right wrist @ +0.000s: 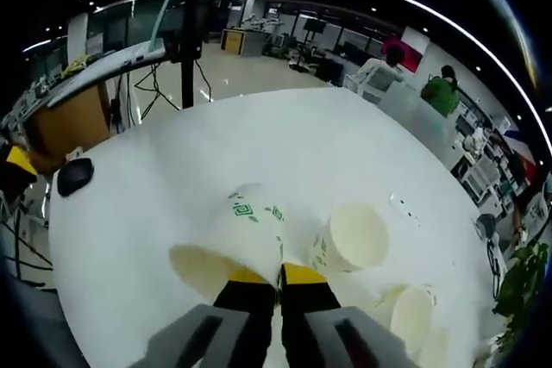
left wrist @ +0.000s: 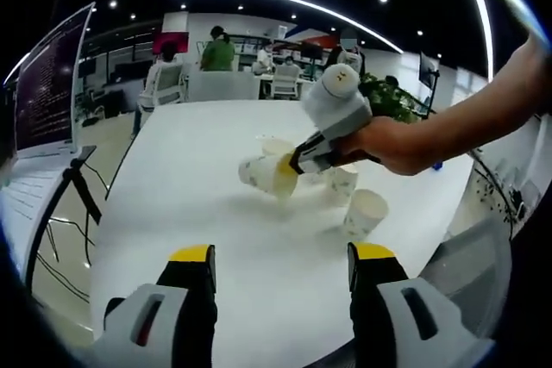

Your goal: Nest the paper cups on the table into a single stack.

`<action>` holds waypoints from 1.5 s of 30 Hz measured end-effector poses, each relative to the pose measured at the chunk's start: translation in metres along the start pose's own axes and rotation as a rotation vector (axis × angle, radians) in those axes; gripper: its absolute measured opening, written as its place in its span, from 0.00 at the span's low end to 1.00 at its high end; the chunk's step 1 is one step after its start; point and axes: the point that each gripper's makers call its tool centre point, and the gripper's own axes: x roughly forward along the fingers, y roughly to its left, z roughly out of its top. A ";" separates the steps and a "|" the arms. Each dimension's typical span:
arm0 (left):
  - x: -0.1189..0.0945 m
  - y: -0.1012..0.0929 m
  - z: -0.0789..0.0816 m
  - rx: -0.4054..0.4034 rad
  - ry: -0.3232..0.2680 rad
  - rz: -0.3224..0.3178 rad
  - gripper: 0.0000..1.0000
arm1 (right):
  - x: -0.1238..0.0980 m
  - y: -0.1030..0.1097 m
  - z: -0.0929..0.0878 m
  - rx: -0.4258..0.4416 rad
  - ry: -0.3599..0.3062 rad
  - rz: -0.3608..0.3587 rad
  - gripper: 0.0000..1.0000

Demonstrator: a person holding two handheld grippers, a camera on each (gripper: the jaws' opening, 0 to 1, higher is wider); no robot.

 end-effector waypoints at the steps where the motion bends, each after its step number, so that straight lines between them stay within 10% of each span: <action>1: 0.002 0.000 -0.001 0.002 0.000 -0.002 0.61 | -0.003 -0.001 -0.002 -0.007 0.000 0.002 0.00; 45: 0.008 -0.036 0.011 0.070 0.002 -0.046 0.62 | -0.115 -0.038 -0.019 0.016 -0.108 -0.031 0.00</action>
